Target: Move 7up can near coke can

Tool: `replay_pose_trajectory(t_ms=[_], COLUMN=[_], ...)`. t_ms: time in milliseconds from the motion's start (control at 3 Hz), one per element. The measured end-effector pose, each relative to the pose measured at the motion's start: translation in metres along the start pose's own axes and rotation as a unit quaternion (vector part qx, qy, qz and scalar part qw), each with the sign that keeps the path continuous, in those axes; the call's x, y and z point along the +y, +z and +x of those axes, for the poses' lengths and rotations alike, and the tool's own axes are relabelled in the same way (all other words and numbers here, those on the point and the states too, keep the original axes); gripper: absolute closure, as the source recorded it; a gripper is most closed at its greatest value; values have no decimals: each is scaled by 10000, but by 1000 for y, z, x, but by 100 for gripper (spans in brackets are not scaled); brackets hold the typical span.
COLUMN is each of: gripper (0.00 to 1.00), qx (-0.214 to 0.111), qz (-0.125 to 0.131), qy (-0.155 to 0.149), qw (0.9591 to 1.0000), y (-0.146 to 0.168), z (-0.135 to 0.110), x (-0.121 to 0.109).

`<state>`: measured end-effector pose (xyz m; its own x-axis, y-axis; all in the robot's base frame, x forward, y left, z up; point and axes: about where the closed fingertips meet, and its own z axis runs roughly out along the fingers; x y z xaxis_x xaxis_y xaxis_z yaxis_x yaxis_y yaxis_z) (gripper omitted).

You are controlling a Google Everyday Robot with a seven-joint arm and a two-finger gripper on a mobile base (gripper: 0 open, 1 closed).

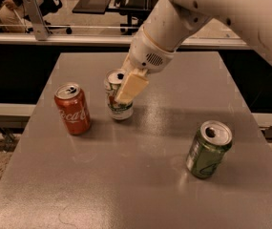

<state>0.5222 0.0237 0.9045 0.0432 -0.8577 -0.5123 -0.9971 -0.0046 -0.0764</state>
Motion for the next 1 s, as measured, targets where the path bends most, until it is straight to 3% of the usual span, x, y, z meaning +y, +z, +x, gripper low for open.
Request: replay_pose_trajectory(t_ms=[1000], gripper=[7], qx=[-126], qz=[-333], qy=[-125], qw=[9993], y=[20], z=[-13], x=[15])
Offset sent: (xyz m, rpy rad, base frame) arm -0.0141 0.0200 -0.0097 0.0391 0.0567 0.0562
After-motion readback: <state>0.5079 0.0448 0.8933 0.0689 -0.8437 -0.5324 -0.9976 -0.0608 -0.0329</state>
